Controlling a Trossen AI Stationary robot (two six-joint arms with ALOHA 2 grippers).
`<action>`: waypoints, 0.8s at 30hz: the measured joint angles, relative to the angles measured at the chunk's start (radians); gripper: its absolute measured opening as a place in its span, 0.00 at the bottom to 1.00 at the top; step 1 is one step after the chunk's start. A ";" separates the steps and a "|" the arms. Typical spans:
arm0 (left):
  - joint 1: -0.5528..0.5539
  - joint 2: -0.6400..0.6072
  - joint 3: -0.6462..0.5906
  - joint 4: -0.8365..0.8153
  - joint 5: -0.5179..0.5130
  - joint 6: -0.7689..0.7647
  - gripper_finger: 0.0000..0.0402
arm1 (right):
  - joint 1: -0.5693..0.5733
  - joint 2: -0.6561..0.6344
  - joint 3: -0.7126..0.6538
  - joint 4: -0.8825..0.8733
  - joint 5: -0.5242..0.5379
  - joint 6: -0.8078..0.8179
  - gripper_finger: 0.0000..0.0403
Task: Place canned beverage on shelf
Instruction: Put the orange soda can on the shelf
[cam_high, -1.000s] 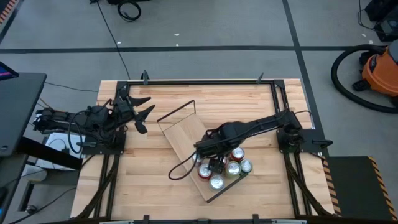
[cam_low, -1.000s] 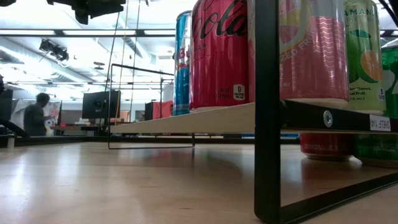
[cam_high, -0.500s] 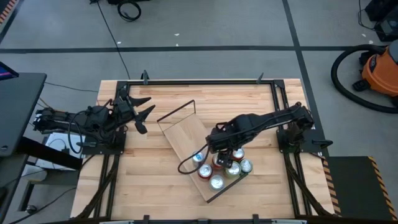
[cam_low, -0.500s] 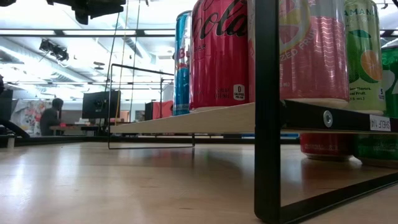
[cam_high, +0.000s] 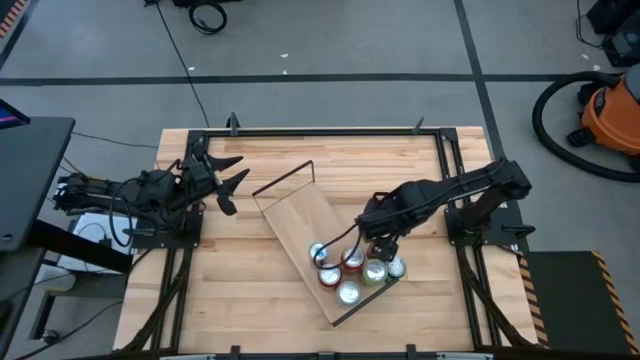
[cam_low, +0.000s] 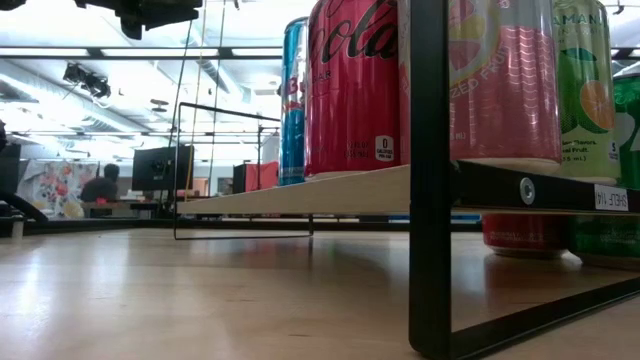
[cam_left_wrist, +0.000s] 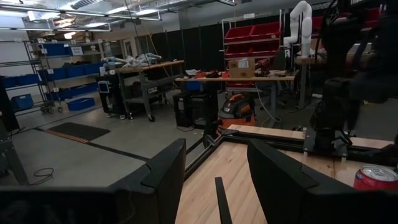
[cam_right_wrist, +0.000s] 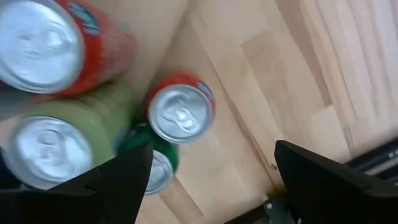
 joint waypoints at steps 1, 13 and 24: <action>0.000 0.000 0.000 0.000 0.000 0.000 0.45 | 0.000 -0.014 -0.021 0.002 0.004 0.011 0.86; 0.000 0.000 0.000 0.000 0.000 -0.010 0.45 | 0.000 -0.128 -0.123 0.028 0.033 0.104 0.86; 0.000 0.000 0.000 0.000 0.000 -0.009 0.45 | 0.001 -0.130 -0.123 0.042 0.040 0.111 0.86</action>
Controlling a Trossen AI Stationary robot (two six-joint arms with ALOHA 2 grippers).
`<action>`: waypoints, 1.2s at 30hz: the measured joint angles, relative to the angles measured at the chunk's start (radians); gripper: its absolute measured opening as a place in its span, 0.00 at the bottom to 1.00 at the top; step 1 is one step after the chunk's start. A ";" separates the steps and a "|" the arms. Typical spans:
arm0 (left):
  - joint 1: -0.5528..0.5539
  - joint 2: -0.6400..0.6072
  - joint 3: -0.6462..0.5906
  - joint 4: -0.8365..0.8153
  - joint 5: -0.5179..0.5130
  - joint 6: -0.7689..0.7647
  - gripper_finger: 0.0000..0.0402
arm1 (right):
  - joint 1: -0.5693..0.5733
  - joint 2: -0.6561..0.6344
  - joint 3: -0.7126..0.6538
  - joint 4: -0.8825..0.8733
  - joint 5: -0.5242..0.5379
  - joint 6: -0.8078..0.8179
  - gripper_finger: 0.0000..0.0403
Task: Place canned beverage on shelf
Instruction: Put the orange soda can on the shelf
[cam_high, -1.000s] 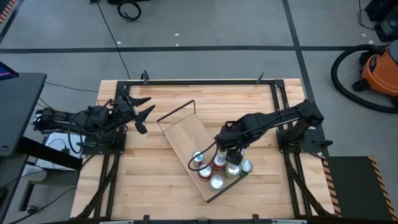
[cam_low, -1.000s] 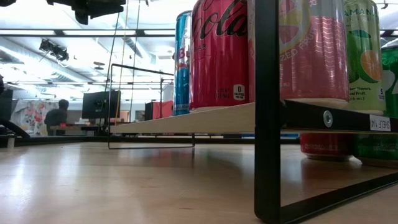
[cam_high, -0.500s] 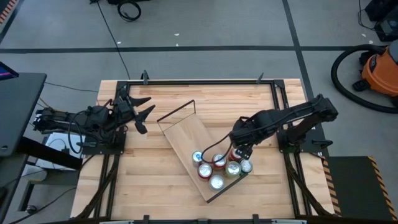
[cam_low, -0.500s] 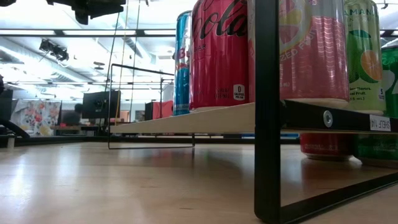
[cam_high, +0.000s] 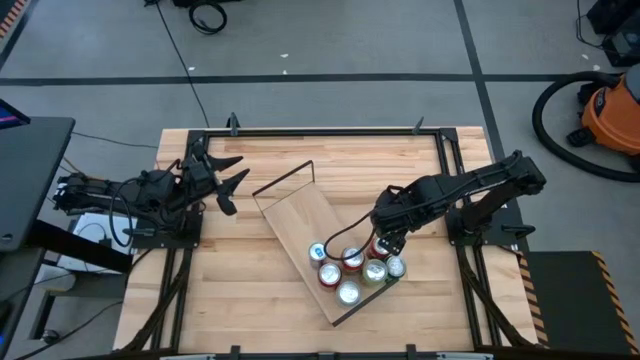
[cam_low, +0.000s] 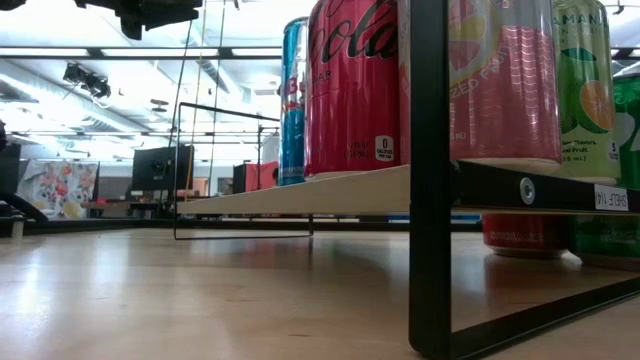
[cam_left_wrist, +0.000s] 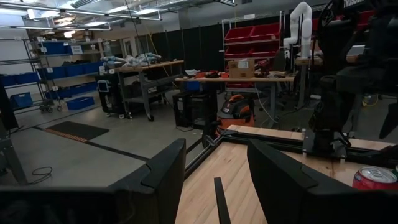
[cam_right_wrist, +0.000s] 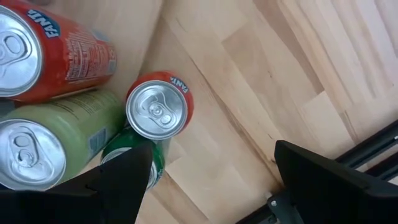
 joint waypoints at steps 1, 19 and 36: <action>0.000 0.000 0.000 0.000 0.000 0.000 0.45 | 0.000 0.000 0.000 0.000 0.001 0.000 0.86; 0.000 0.000 0.000 0.000 0.000 0.001 0.45 | 0.022 0.000 0.000 0.008 0.088 -0.013 0.86; 0.000 0.000 0.000 0.000 0.000 0.001 0.45 | 0.203 -0.002 -0.124 0.021 0.167 0.016 0.86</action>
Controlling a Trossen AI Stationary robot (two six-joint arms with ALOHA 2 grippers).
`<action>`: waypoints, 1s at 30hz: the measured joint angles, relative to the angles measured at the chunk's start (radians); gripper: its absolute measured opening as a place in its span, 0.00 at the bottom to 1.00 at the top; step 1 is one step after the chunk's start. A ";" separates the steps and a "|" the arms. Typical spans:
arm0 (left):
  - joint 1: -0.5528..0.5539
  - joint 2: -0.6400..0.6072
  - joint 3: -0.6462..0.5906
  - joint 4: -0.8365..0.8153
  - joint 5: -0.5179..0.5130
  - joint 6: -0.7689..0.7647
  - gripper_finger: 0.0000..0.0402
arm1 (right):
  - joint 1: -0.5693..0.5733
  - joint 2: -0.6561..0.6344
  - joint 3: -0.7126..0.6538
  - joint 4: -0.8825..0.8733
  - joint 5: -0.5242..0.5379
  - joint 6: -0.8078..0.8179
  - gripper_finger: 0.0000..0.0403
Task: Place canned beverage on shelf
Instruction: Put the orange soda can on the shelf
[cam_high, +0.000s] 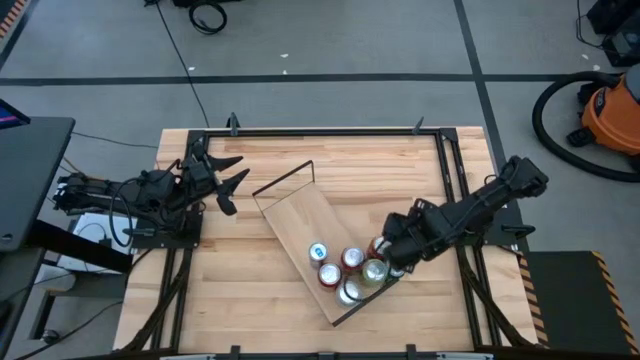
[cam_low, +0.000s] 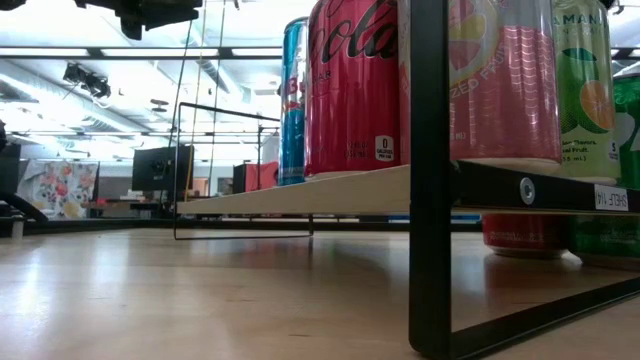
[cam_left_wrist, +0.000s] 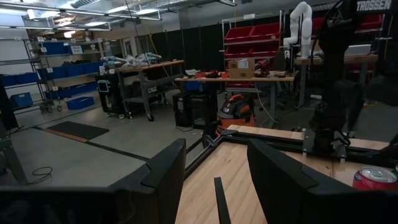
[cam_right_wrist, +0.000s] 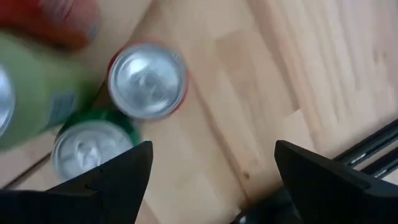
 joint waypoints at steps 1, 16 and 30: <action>0.000 0.000 0.000 0.000 0.000 0.000 0.45 | 0.013 0.000 -0.004 0.001 -0.017 0.009 0.86; 0.000 0.000 0.000 -0.006 0.000 -0.013 0.45 | 0.160 0.016 -0.011 0.118 -0.091 0.049 0.86; 0.000 0.000 0.000 -0.009 0.000 -0.018 0.45 | 0.170 0.027 -0.041 0.066 -0.070 0.044 0.86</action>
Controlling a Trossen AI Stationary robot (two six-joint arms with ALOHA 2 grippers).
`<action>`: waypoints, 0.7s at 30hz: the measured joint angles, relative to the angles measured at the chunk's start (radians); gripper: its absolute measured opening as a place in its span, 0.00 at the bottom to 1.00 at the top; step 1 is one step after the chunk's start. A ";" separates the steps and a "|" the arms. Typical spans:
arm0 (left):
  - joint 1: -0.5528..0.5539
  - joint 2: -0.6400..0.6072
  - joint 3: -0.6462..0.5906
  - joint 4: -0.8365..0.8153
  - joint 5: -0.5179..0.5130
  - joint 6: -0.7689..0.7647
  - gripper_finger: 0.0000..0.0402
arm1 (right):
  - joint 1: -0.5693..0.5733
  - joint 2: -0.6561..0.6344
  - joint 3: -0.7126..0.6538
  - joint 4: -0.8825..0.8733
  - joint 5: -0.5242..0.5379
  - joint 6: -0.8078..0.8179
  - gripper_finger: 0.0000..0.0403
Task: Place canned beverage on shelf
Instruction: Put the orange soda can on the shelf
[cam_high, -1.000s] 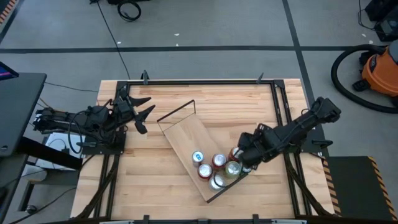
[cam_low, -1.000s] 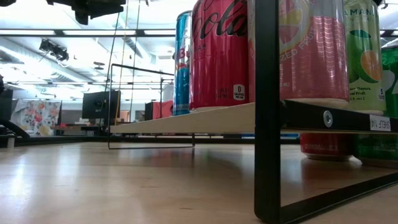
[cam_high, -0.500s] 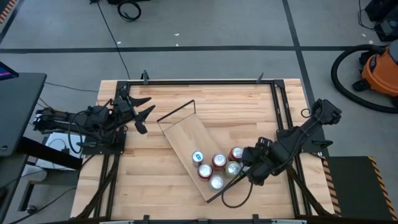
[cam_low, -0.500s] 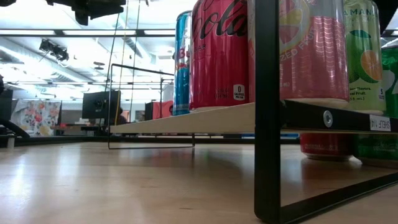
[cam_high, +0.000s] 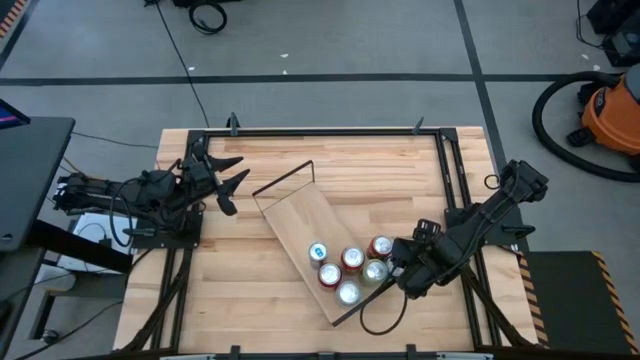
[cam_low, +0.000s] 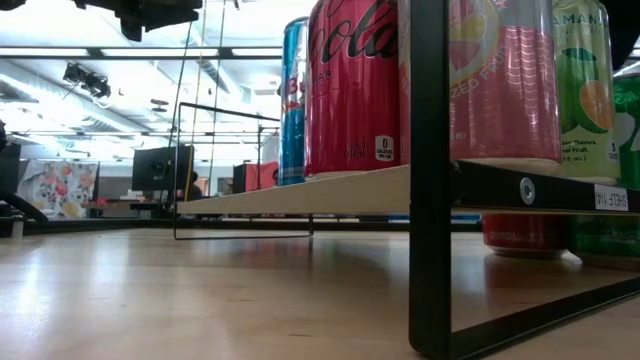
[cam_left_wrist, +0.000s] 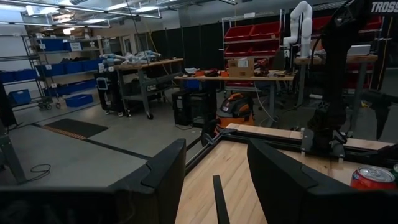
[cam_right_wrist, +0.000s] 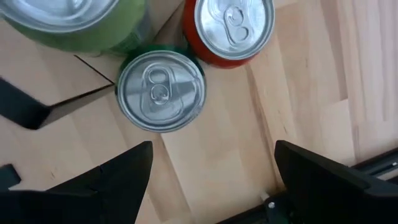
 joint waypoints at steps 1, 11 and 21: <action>0.000 0.000 0.000 0.000 0.000 0.000 0.45 | -0.006 0.000 0.000 -0.002 0.000 -0.003 0.86; 0.000 0.000 0.000 0.001 0.000 0.000 0.45 | -0.140 0.000 0.000 -0.005 0.008 -0.113 0.86; 0.000 0.000 0.000 0.001 0.000 0.001 0.45 | -0.289 0.000 0.037 0.020 0.043 -0.200 0.86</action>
